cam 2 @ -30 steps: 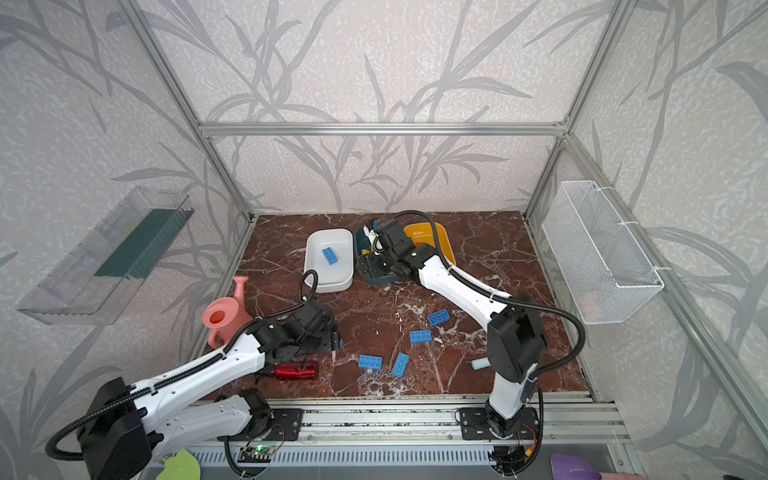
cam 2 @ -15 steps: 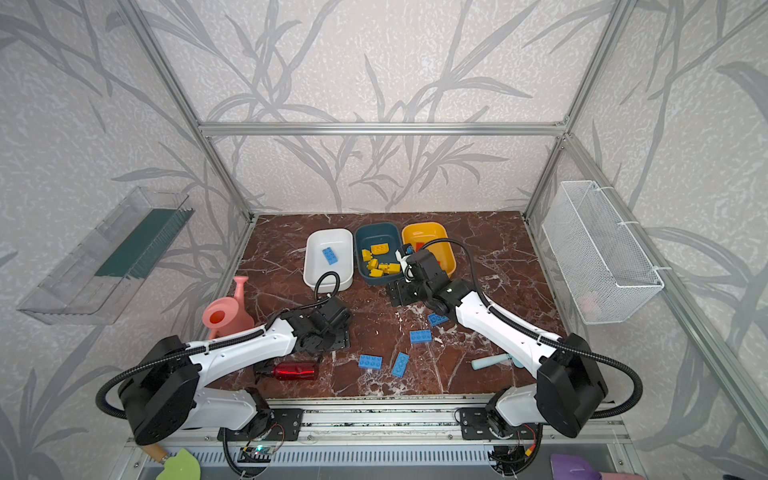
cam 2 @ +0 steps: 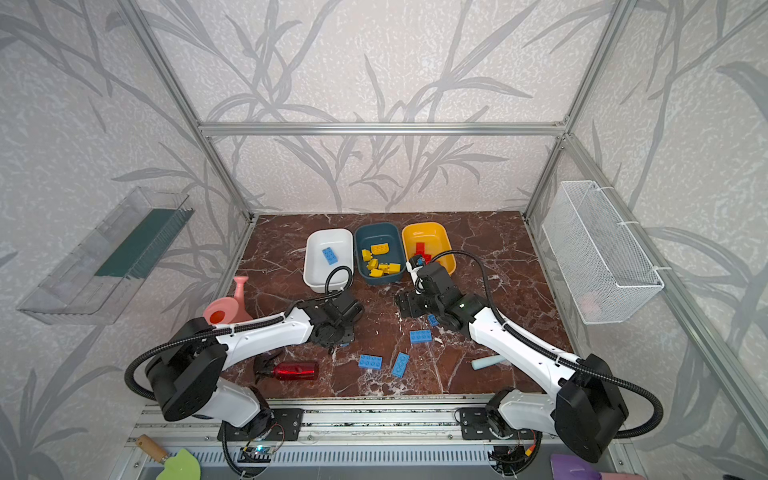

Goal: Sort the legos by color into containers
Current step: 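Grasp a blue brick on the table with the left gripper while the right withdraws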

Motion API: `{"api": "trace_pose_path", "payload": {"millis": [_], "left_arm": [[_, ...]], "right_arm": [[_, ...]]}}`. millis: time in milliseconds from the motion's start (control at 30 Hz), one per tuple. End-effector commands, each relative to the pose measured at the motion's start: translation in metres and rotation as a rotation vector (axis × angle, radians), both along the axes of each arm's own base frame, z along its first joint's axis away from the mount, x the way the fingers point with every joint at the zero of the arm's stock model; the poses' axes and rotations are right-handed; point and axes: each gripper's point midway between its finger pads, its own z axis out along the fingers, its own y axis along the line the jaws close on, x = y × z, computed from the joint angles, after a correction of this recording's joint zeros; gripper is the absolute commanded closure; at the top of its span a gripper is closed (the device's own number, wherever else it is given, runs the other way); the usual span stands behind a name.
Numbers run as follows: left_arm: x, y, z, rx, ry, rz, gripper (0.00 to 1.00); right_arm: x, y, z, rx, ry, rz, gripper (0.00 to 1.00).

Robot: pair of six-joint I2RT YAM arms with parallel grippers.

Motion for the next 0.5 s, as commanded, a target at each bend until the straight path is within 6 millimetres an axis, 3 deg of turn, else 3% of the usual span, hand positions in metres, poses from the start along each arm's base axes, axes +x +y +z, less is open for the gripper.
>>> {"api": "trace_pose_path", "payload": {"millis": [0,200,300,400,467], "left_arm": [[0.004,0.001,0.002,0.034,-0.009,0.007,0.53],[0.008,-0.004,0.003,0.048,-0.013,-0.006,0.78],[0.011,-0.006,0.006,0.053,-0.018,-0.012,0.84],[0.015,-0.008,0.012,0.061,-0.026,-0.016,1.0],[0.02,-0.008,0.019,0.076,-0.039,-0.019,1.0]], "right_arm": [[-0.001,-0.005,0.003,0.003,-0.013,-0.015,0.14],[-0.006,-0.009,0.001,0.002,-0.009,-0.016,0.14],[-0.01,-0.011,0.001,0.005,-0.007,-0.015,0.14],[-0.014,-0.015,-0.001,0.002,-0.003,-0.016,0.14],[-0.017,-0.016,-0.003,0.005,0.0,-0.015,0.14]]}}
